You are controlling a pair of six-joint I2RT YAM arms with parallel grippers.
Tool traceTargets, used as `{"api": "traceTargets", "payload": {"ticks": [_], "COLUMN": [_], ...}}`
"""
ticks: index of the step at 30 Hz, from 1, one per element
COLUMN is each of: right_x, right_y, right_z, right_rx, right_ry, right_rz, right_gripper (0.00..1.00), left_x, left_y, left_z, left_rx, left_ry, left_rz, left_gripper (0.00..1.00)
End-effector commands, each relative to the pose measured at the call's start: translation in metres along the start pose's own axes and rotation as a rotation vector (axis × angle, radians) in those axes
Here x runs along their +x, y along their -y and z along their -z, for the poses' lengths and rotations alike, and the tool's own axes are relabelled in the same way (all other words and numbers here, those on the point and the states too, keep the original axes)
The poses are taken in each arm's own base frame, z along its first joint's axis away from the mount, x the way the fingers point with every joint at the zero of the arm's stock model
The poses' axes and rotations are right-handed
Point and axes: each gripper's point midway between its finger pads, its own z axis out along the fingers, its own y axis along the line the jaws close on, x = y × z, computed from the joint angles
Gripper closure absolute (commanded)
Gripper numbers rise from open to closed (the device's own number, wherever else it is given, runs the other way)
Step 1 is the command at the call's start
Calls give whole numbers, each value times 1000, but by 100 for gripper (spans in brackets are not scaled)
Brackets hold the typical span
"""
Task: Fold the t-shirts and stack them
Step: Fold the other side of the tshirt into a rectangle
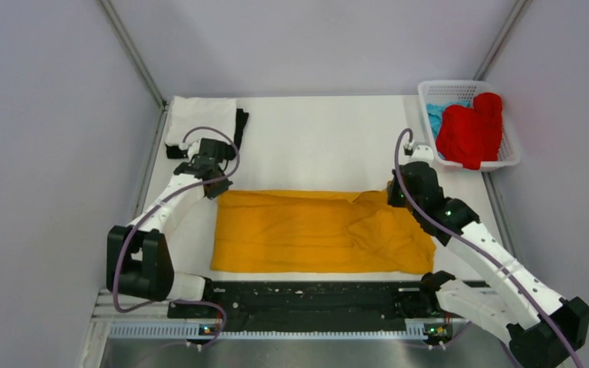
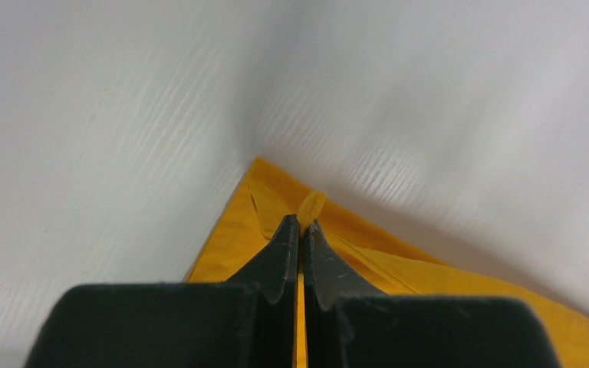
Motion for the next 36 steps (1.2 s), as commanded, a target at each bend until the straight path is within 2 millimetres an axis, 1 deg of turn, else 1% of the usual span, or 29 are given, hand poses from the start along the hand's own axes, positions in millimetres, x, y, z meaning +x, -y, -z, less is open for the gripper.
{"api": "traceTargets", "payload": {"ticks": [1, 5, 11, 14, 16, 18, 19, 20, 21, 22, 24, 25, 26, 27, 28, 29, 30, 31, 33, 36], "right_x": [31, 59, 91, 112, 124, 132, 137, 141, 146, 147, 148, 145, 141, 135, 128, 122, 116, 111, 101, 89], "right_y": [-5, 2, 4, 3, 10, 7, 7, 8, 10, 11, 12, 13, 14, 14, 14, 12, 9, 4, -8, -27], "right_z": [6, 7, 4, 9, 15, 23, 28, 32, 37, 40, 49, 52, 55, 56, 56, 56, 54, 51, 43, 28], "right_rx": [-67, -58, -61, -48, 10, 29, 41, 54, 70, 76, 74, 69, 66, 64, 59, 48, 35, 18, -30, -86], "right_ry": [-72, -145, -230, -307, -357, -398, -421, -439, -458, -463, -472, -466, -453, -431, -405, -380, -356, -332, -293, -241], "right_rz": [-29, -26, -46, -76, -98, -109, -122, -129, -126, -126, -116, -113, -109, -109, -111, -114, -115, -121, -135, -149], "right_gripper": [100, 100, 100, 100, 99, 95, 91, 86, 74, 64, 57, 50, 42, 32, 24, 7, 2, 1, 1, 1], "left_x": [-3, 12, 34, 41, 44, 45, 47, 48, 46, 44, 33, 28, 22, 17, 12, 8, 8, 7, 11, 34], "left_y": [0, -5, -6, -15, -25, -35, -40, -45, -49, -52, -57, -58, -58, -55, -49, -39, -27, -13, 12, 47], "left_z": [6, -2, -8, -9, -6, 0, 4, 9, 15, 22, 41, 51, 61, 70, 77, 83, 87, 90, 90, 78], "left_rx": [45, 33, 49, 18, -20, -50, -59, -70, -74, -76, -67, -60, -47, -19, 22, 82, 150, 223, 343, 486], "left_ry": [67, 47, 32, 29, 32, 41, 42, 43, 54, 67, 107, 122, 137, 149, 159, 163, 156, 152, 116, -9], "left_rz": [20, 15, 7, 13, 22, 36, 44, 51, 65, 74, 104, 113, 119, 113, 106, 96, 81, 63, 41, -4], "left_gripper": [100, 100, 100, 100, 99, 88, 76, 60, 54, 51, 48, 44, 27, 6, 2, 1, 1, 1, 1, 1]}}
